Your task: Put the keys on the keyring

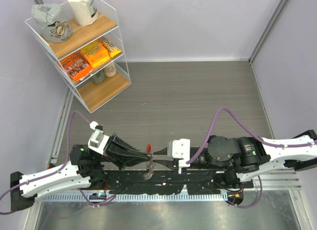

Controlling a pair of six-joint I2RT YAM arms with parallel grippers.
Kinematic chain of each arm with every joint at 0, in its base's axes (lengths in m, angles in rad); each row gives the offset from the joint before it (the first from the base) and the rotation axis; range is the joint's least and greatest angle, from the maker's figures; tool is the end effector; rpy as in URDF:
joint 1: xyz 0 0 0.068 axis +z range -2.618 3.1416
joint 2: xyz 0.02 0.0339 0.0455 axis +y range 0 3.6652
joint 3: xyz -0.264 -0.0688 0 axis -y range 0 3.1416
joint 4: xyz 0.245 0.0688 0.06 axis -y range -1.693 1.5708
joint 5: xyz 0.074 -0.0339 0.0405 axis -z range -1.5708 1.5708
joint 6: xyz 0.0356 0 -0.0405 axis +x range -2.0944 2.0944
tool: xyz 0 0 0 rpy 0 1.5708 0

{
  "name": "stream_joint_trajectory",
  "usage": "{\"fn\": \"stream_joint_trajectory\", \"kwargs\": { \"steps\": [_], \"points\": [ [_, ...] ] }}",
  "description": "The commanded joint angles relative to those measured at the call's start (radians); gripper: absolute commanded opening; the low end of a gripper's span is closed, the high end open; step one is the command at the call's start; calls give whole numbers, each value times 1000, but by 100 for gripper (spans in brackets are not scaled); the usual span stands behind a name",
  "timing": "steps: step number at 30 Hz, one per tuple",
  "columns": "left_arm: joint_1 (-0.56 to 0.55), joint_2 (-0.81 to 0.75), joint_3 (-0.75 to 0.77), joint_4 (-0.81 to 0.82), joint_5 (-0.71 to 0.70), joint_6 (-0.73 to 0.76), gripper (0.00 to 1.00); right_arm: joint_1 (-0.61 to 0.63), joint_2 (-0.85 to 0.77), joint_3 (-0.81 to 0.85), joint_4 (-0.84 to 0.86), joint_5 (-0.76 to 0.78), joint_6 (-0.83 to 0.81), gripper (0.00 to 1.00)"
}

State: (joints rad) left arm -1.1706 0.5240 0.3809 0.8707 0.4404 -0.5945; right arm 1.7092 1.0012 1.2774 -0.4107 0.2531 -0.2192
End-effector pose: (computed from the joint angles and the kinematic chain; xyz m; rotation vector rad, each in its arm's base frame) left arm 0.0335 -0.1181 0.3407 0.7376 0.7902 -1.8032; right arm -0.0194 0.2037 0.4458 -1.3439 1.1724 0.8843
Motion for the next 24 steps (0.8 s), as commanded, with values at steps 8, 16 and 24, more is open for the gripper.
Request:
{"fn": "stream_joint_trajectory", "kwargs": {
  "steps": [8, 16, 24],
  "points": [
    [-3, 1, 19, 7, 29, 16, 0, 6, -12, 63, 76, 11, -6, 30],
    [-3, -10, 18, -6, 34, 22, 0, 6, -19, 68, 85, 2, -3, 30],
    [-3, -13, 19, -15, 40, 28, 0, 6, -22, 82, 76, -2, 3, 29]
  ]
}}
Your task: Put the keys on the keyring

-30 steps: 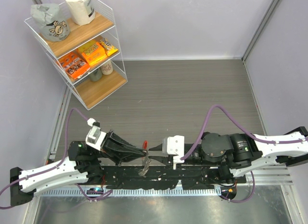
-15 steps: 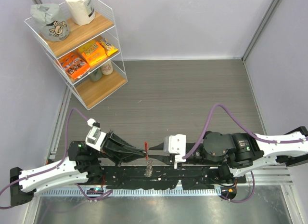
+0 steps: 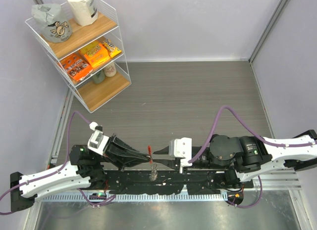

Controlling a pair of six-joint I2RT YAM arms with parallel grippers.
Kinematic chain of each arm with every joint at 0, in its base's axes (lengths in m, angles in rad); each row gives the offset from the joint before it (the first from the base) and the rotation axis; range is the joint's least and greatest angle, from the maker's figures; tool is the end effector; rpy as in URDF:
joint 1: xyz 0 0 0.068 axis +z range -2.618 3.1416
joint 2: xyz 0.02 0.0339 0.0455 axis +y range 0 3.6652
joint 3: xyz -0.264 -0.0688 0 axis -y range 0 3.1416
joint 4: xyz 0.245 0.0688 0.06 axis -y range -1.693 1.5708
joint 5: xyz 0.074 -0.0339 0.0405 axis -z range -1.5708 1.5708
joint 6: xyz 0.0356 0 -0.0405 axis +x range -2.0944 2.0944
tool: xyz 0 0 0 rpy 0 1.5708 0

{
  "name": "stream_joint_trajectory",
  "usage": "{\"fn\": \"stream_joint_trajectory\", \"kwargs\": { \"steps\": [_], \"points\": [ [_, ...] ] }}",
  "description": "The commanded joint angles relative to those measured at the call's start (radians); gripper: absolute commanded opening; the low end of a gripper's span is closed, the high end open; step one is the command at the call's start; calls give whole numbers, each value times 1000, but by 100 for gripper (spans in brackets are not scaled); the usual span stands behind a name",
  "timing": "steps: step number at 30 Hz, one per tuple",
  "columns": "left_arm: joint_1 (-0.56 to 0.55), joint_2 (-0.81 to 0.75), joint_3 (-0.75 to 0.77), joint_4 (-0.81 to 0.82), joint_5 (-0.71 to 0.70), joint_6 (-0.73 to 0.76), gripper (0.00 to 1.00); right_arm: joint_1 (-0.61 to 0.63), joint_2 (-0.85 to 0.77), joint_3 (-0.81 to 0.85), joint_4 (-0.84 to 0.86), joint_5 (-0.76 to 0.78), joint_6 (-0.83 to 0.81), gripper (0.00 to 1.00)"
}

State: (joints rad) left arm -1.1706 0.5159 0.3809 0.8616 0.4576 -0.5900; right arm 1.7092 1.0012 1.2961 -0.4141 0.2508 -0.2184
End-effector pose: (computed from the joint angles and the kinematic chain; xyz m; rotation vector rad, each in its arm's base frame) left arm 0.0324 -0.1170 0.3406 0.7575 0.7833 -1.8041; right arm -0.0192 0.2016 0.4515 -1.3322 1.1647 0.8955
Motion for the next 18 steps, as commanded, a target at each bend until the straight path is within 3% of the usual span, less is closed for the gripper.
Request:
{"fn": "stream_joint_trajectory", "kwargs": {
  "steps": [1, 18],
  "points": [
    [-3, -7, 16, -6, 23, 24, 0, 6, -23, 65, 80, 2, 4, 29],
    [-3, -19, 27, -22, 26, 32, 0, 6, -3, 74, 51, 11, 16, 30]
  ]
}}
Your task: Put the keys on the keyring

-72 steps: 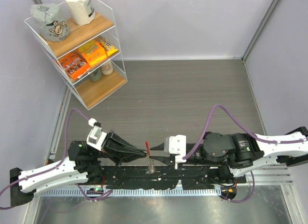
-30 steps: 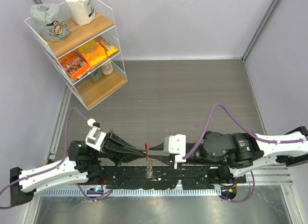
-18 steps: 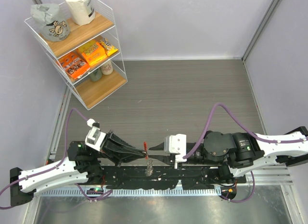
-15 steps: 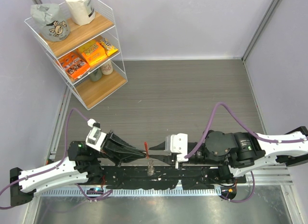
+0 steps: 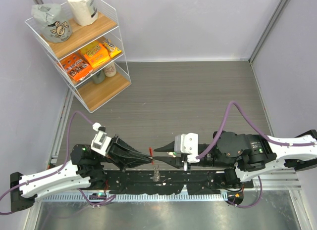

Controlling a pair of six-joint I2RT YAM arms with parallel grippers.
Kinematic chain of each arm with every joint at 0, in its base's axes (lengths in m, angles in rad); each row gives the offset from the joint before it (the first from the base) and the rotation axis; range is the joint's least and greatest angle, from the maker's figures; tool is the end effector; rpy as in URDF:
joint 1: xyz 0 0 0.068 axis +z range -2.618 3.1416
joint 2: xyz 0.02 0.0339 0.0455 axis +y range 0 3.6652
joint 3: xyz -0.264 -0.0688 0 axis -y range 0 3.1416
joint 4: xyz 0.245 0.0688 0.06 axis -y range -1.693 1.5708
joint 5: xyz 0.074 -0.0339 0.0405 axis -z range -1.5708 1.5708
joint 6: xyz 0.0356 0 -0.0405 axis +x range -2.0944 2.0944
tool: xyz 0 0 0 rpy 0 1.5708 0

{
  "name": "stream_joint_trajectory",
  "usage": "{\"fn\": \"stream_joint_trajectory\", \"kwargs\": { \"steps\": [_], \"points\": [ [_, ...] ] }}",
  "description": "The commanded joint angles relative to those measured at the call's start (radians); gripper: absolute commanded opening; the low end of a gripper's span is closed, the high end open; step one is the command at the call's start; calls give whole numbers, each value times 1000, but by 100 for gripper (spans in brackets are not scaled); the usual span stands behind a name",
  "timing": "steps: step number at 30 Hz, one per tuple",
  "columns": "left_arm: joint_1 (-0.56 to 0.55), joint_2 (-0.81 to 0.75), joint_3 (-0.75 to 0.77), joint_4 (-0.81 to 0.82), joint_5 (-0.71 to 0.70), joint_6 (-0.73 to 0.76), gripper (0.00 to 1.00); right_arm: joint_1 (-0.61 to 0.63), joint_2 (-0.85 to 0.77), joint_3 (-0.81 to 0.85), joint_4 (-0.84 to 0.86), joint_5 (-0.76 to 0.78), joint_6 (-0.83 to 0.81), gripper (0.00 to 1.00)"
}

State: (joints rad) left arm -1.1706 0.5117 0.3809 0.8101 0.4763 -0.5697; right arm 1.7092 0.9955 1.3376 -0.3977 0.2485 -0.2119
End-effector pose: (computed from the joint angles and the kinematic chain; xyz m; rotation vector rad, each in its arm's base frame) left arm 0.0328 -0.1194 0.3367 0.7959 0.8199 -1.7893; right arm -0.0183 0.1947 0.4677 -1.2770 1.1379 0.9382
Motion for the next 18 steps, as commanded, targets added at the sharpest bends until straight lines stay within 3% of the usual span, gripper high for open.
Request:
{"fn": "stream_joint_trajectory", "kwargs": {
  "steps": [1, 18],
  "points": [
    [-3, -15, 26, 24, 5, 13, 0, 6, 8, 32, 31, 14, 12, 30],
    [-3, -32, 42, -38, -15, 39, 0, 6, 34, 34, -38, 34, 65, 30]
  ]
}}
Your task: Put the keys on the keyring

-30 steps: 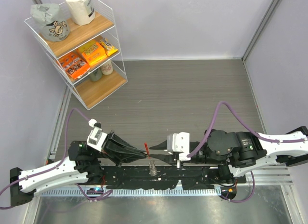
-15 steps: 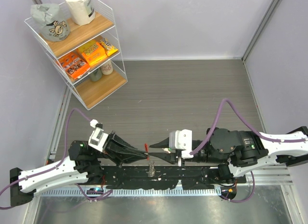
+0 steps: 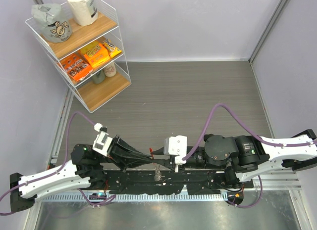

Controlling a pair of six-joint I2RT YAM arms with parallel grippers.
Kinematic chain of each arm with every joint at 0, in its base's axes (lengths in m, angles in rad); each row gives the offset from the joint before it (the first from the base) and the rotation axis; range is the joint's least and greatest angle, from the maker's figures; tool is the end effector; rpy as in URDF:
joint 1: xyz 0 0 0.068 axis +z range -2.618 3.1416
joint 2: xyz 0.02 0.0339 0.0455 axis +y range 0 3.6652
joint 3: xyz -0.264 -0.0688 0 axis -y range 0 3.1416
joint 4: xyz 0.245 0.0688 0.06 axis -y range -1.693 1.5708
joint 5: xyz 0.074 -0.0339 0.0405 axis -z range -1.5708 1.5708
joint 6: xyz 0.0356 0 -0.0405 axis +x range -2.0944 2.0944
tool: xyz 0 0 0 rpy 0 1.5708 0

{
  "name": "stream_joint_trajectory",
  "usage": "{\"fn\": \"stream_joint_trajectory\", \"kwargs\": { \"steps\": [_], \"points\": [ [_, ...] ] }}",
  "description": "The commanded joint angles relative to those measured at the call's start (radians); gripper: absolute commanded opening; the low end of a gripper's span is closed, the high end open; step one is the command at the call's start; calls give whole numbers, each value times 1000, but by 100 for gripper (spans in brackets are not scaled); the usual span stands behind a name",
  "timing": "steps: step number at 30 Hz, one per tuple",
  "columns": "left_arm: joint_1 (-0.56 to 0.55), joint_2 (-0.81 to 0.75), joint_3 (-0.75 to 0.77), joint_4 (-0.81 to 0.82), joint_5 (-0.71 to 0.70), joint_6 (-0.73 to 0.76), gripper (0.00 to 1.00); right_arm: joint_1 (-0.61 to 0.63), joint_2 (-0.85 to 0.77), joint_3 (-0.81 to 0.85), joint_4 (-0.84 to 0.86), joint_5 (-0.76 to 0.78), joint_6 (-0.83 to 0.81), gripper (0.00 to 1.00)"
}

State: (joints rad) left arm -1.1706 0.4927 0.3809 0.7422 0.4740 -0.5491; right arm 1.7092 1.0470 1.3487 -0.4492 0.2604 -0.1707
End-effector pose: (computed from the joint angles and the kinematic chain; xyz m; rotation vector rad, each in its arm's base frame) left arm 0.0329 -0.1195 0.3330 0.8130 0.8650 -1.7675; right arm -0.0201 0.2105 0.4563 -1.3261 1.2189 0.9053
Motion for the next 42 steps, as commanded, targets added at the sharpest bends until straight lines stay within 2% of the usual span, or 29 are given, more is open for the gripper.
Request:
{"fn": "stream_joint_trajectory", "kwargs": {
  "steps": [1, 16, 42],
  "points": [
    [-3, -13, 41, 28, -12, 20, 0, 6, -19, 21, 10, 26, 25, 30],
    [-3, -32, 42, 29, -6, 21, 0, 6, -79, -49, 46, 31, 42, 30],
    [-4, -23, 41, 39, -11, 28, 0, 7, -13, -20, 55, -15, 36, 30]
  ]
}}
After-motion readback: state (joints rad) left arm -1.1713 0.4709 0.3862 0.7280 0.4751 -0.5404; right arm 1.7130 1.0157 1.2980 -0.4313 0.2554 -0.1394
